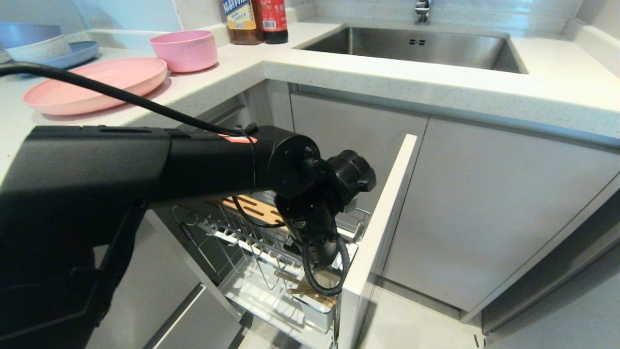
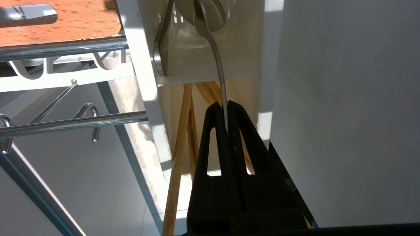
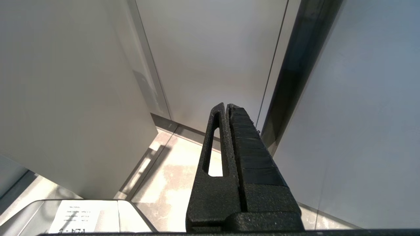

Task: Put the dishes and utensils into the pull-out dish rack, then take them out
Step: Pick up the fork and place it in the cupboard

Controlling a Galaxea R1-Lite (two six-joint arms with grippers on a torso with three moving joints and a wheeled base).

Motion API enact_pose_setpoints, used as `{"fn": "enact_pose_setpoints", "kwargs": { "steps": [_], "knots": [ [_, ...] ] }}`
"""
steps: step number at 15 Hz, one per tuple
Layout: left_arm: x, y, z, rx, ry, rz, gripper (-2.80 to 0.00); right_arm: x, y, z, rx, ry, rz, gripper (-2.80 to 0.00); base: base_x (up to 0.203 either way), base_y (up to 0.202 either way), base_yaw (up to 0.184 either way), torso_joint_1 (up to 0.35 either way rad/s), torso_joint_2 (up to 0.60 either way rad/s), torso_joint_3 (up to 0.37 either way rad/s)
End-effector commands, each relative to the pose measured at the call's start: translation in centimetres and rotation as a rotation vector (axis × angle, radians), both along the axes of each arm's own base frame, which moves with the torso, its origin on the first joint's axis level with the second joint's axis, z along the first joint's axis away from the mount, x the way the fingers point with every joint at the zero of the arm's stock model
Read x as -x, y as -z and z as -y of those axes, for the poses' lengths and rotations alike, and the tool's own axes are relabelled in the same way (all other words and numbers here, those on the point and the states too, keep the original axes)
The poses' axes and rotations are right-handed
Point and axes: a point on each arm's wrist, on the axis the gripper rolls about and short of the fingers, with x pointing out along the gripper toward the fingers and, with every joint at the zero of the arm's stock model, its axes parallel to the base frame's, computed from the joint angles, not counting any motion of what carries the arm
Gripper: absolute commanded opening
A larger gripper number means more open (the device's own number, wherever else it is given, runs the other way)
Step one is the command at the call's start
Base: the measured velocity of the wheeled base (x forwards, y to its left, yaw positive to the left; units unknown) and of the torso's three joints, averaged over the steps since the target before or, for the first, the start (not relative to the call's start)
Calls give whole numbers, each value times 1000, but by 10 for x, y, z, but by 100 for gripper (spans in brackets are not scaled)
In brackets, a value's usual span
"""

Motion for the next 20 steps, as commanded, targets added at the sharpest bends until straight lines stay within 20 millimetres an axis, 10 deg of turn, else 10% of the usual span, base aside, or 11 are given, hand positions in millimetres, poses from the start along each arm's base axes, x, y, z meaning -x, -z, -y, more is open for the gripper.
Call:
{"fn": "enact_pose_setpoints", "kwargs": {
  "steps": [1, 6, 7, 20],
  "knots": [
    [0, 0, 0, -9, -4, 0, -280, 0, 0, 0, 0, -1, -2, -280, 0, 0, 0, 0, 0, 0],
    [0, -1, -1, -5, -6, 5, -280, 0, 0, 0, 0, 1, -2, -280, 0, 0, 0, 0, 0, 0],
    [0, 0, -1, -14, -9, 9, 0, 0, 0, 0, 0, -1, -2, -280, 0, 0, 0, 0, 0, 0],
    [5, -23, -8, 26, -46, 89, 0, 0, 0, 0, 0, -1, -2, -280, 0, 0, 0, 0, 0, 0]
  ]
}}
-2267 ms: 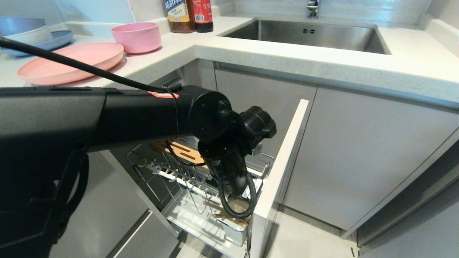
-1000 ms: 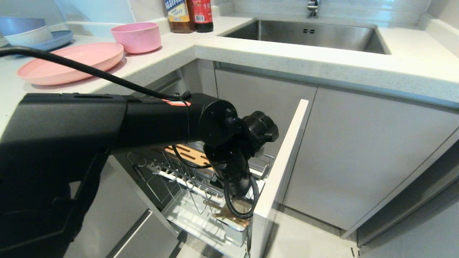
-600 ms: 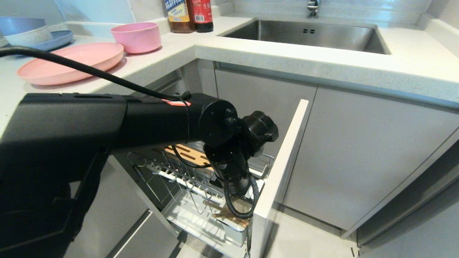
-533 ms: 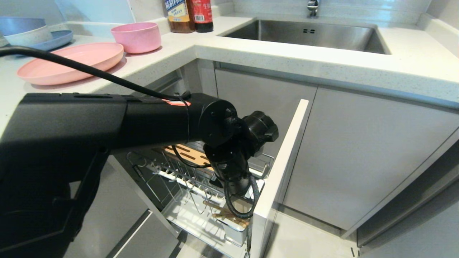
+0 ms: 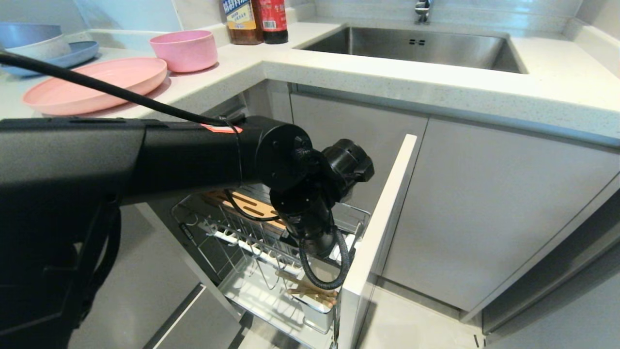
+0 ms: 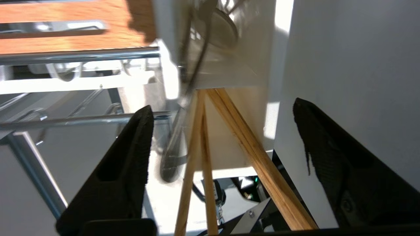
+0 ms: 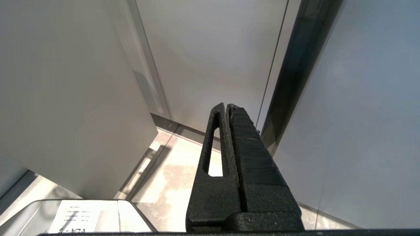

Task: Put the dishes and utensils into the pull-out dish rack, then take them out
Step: Pick up the fork and place it in the cupboard

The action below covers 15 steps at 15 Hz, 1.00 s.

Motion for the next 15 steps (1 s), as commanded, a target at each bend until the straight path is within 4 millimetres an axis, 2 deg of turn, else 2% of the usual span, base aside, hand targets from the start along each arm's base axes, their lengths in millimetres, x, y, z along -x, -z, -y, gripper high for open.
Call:
{"fn": "enact_pose_setpoints", "kwargs": {
  "steps": [1, 9, 10, 15],
  "knots": [
    [4, -12, -5, 14, -20, 31, 0, 0, 0, 0, 0, -1, -2, -280, 0, 0, 0, 0, 0, 0],
    [16, -52, -23, 107, -114, 165, 0, 0, 0, 0, 0, 0, -2, -280, 0, 0, 0, 0, 0, 0],
    [19, -60, -27, 116, -125, 189, -280, 0, 0, 0, 0, -1, -2, -280, 0, 0, 0, 0, 0, 0],
    [32, -93, -44, 214, -233, 318, -280, 0, 0, 0, 0, 0, -2, -280, 0, 0, 0, 0, 0, 0]
  ]
}}
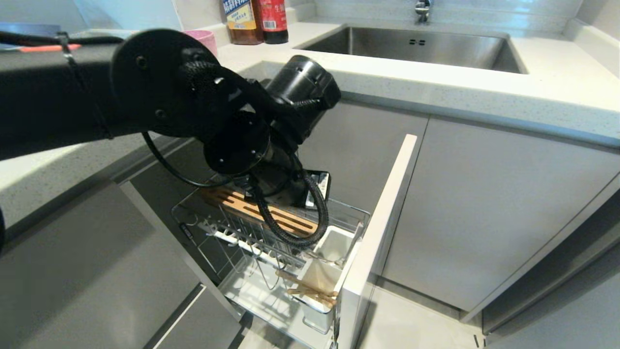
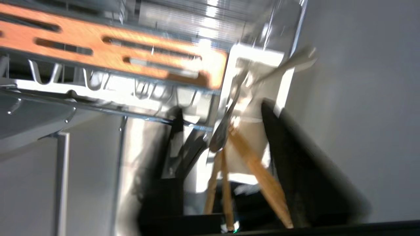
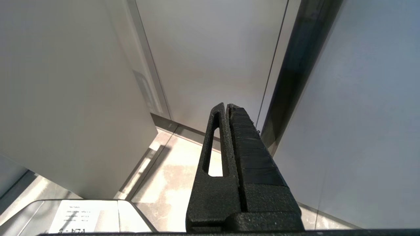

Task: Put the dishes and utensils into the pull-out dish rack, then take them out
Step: Pick up the bowl and place it in the cupboard

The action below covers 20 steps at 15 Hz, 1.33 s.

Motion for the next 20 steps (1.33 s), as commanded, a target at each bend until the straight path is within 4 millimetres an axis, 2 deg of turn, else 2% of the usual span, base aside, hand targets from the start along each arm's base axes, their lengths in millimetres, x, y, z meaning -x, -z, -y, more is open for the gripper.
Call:
{"fn": "enact_pose_setpoints", "kwargs": {
  "steps": [1, 4, 8, 9, 11, 14, 16, 20],
  "knots": [
    [13, -23, -13, 77, -32, 59, -280, 0, 0, 0, 0, -1, -2, -280, 0, 0, 0, 0, 0, 0],
    [35, -62, -27, 217, -111, 236, -280, 0, 0, 0, 0, -1, -2, -280, 0, 0, 0, 0, 0, 0],
    [66, -114, -67, 466, -157, 393, -280, 0, 0, 0, 0, -1, -2, -280, 0, 0, 0, 0, 0, 0],
    [68, -127, -75, 561, -180, 450, -280, 0, 0, 0, 0, -1, 0, -280, 0, 0, 0, 0, 0, 0],
    [59, -140, -83, 684, -237, 531, -280, 0, 0, 0, 0, -1, -2, -280, 0, 0, 0, 0, 0, 0],
    [43, -153, -82, 796, -272, 650, -280, 0, 0, 0, 0, -1, -2, -280, 0, 0, 0, 0, 0, 0],
    [28, -153, -86, 750, -294, 713, -280, 0, 0, 0, 0, 0, -2, -280, 0, 0, 0, 0, 0, 0],
    [-1, -160, -111, 542, -266, 891, -280, 0, 0, 0, 0, -1, -2, -280, 0, 0, 0, 0, 0, 0]
  ]
}}
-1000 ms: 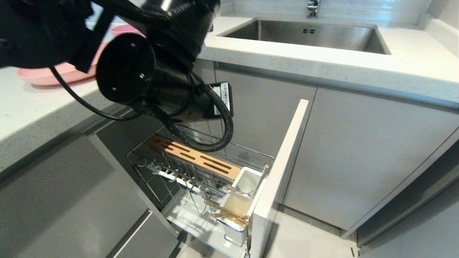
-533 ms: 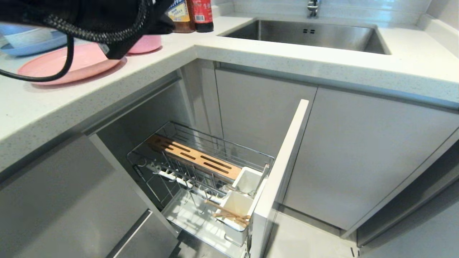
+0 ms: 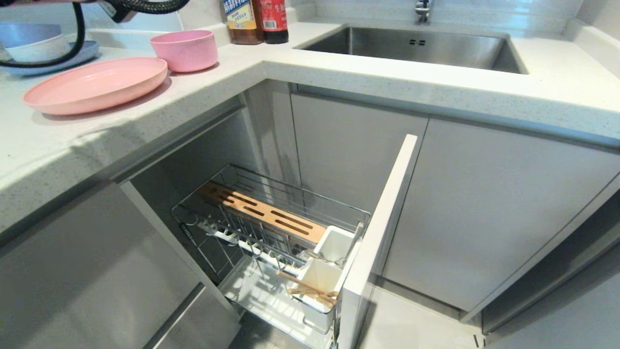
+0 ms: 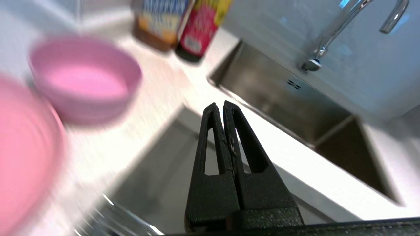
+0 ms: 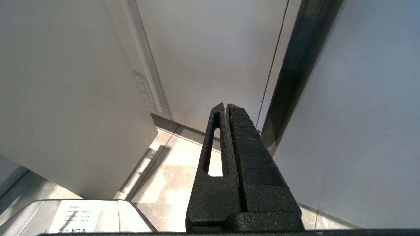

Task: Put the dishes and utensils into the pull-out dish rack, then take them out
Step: Pick up the bowl and place it in the cupboard

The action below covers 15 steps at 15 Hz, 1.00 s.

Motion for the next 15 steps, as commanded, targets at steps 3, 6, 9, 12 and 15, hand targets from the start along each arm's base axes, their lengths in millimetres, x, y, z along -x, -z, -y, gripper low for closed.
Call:
{"fn": "enact_pose_setpoints", "kwargs": {
  "steps": [3, 6, 9, 12, 15],
  "knots": [
    [-31, 7, -18, -267, -14, 46, -280, 0, 0, 0, 0, 0, -2, -280, 0, 0, 0, 0, 0, 0],
    [-55, 14, -26, -391, -22, 46, -280, 0, 0, 0, 0, 0, -2, -280, 0, 0, 0, 0, 0, 0],
    [-72, 22, -39, -443, -38, 24, -280, 0, 0, 0, 0, 0, -2, -280, 0, 0, 0, 0, 0, 0],
    [-66, 13, -62, -440, -70, 51, -280, 0, 0, 0, 0, -1, -2, -280, 0, 0, 0, 0, 0, 0],
    [-75, 17, -71, -475, -98, 27, -280, 0, 0, 0, 0, -1, -2, -280, 0, 0, 0, 0, 0, 0]
  ]
}}
